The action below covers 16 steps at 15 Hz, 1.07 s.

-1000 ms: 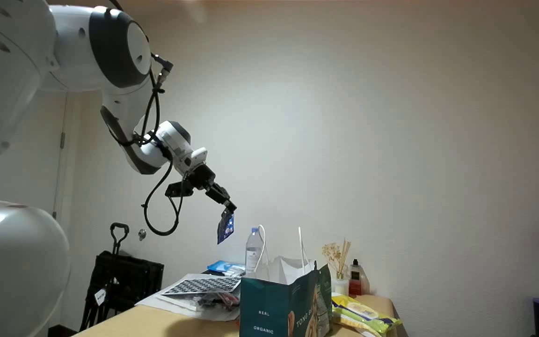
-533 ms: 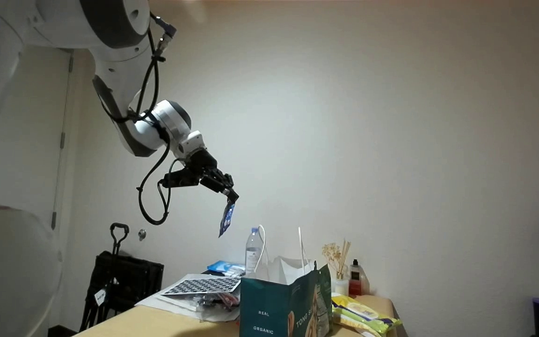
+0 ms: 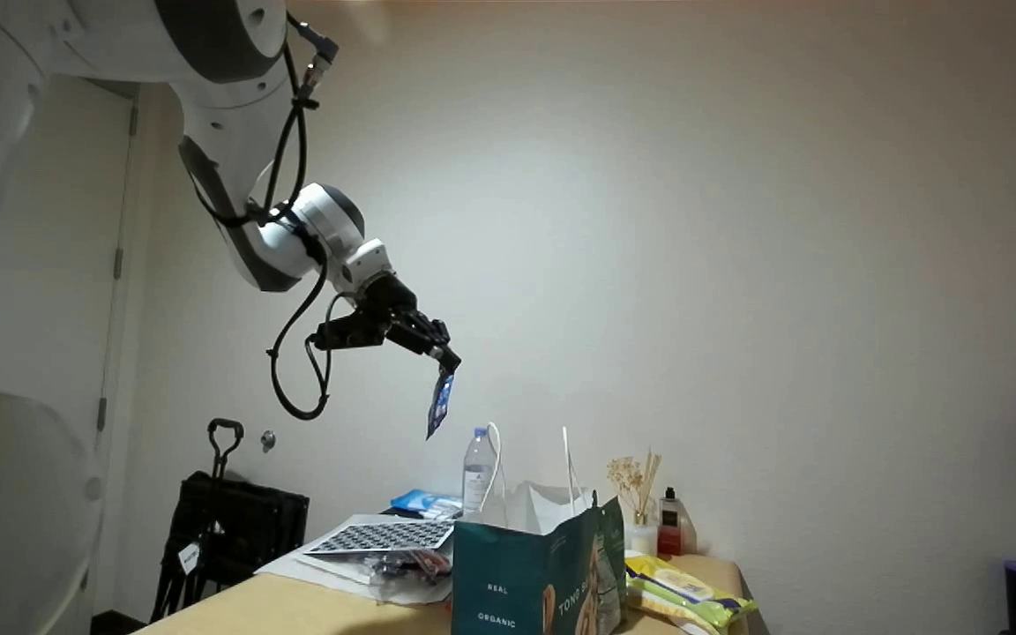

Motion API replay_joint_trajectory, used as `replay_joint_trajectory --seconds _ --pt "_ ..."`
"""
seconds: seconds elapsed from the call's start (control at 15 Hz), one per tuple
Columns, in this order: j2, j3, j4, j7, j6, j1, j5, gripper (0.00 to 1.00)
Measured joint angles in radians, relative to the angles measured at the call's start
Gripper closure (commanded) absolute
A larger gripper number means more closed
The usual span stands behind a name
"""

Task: Put the blue plastic inside the bag

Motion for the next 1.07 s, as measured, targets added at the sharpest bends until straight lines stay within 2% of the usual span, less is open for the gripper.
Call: replay_joint_trajectory --seconds 0.4,0.8,1.07 --pt "-0.076 0.028 -0.006 0.009 -0.097 -0.086 -0.019 0.99" --pt "-0.102 0.026 -0.041 0.15 -0.079 -0.177 -0.019 0.99" --pt "-0.104 0.023 -0.06 0.198 -0.043 -0.219 -0.019 0.99"
